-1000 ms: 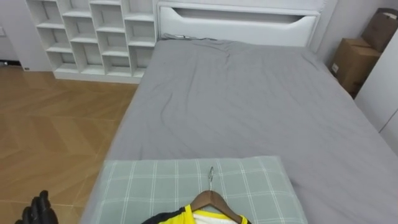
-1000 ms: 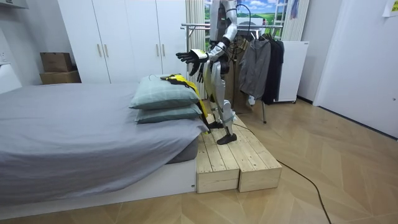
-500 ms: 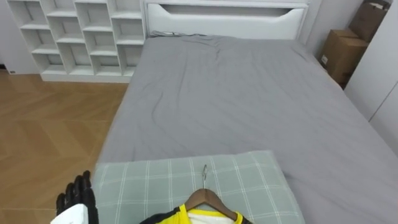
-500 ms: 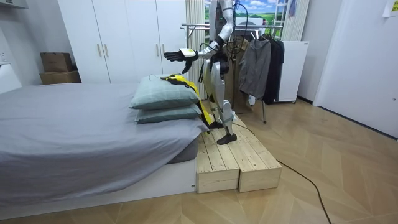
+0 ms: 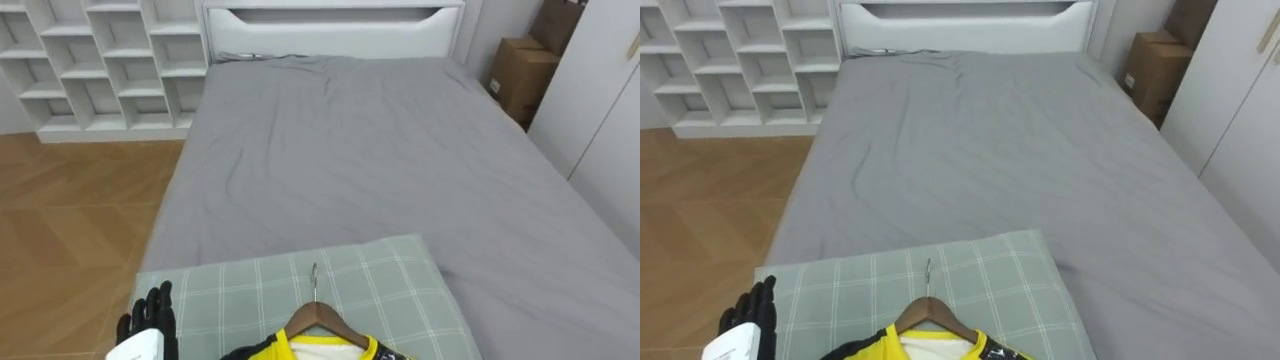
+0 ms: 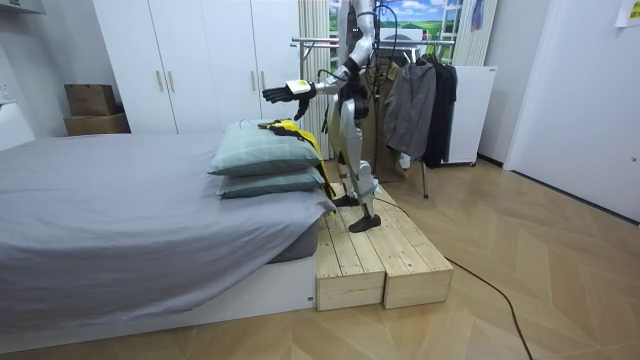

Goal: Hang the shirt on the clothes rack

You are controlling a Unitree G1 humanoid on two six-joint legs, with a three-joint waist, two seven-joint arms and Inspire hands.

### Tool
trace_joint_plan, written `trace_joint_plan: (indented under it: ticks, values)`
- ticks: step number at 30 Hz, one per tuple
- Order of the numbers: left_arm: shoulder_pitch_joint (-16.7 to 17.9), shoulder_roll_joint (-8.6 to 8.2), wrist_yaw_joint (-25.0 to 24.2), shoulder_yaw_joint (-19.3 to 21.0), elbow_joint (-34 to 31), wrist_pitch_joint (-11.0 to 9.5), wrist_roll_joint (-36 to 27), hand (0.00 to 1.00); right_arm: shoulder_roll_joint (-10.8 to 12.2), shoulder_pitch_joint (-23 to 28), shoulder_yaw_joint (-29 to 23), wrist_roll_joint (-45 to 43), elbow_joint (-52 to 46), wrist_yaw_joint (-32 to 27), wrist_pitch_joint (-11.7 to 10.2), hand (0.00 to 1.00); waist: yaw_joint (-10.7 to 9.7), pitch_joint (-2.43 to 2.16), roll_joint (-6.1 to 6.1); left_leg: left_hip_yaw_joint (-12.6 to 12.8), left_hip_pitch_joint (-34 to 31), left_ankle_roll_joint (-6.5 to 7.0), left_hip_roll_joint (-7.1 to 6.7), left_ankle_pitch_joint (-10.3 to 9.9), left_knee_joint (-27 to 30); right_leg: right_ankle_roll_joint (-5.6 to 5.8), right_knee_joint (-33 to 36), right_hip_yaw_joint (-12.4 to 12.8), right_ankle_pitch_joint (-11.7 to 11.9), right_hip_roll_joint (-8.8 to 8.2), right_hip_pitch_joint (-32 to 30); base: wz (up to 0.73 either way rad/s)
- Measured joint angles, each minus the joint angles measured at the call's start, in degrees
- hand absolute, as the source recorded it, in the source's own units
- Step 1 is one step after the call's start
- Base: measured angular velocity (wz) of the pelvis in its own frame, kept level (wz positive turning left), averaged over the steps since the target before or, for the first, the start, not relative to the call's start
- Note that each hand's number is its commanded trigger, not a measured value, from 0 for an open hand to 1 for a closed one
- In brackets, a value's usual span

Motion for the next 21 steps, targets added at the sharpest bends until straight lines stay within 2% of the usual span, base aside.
trace_joint_plan:
  ticks: [6, 9, 21]
  values:
    - [0.0, 0.01, -0.4, 0.0, 0.2, 0.3, 0.0, 0.0, 0.0, 0.0, -0.1, -0.2, 0.0, 0.0, 0.0, 0.0, 0.0, 0.01, 0.01, 0.0, 0.0, 0.01, -0.03, 0.0, 0.0, 0.0, 0.0, 0.1, 0.0, 0.02, -0.1, 0.0]
    - [-0.3, 0.02, -0.6, 0.0, 2.7, 0.3, 0.0, 0.0, 0.0, 0.0, -0.1, -0.2, 0.0, 0.0, 0.0, 0.0, -0.1, 0.0, 0.01, 0.1, 0.0, 0.01, -0.03, 0.0, 0.0, 0.0, 0.0, 0.3, 0.0, 0.03, -0.1, 0.0]
    - [-0.8, 0.02, -4.6, 0.0, 5.7, 1.2, 0.0, 0.0, 0.2, 0.1, -0.3, 0.0, -0.1, 0.0, 0.0, 0.0, -0.3, -0.02, -0.24, 1.1, 0.0, 0.01, -0.03, 0.0, -0.2, -0.02, 0.1, 0.7, 0.0, 0.03, -0.8, -0.04]
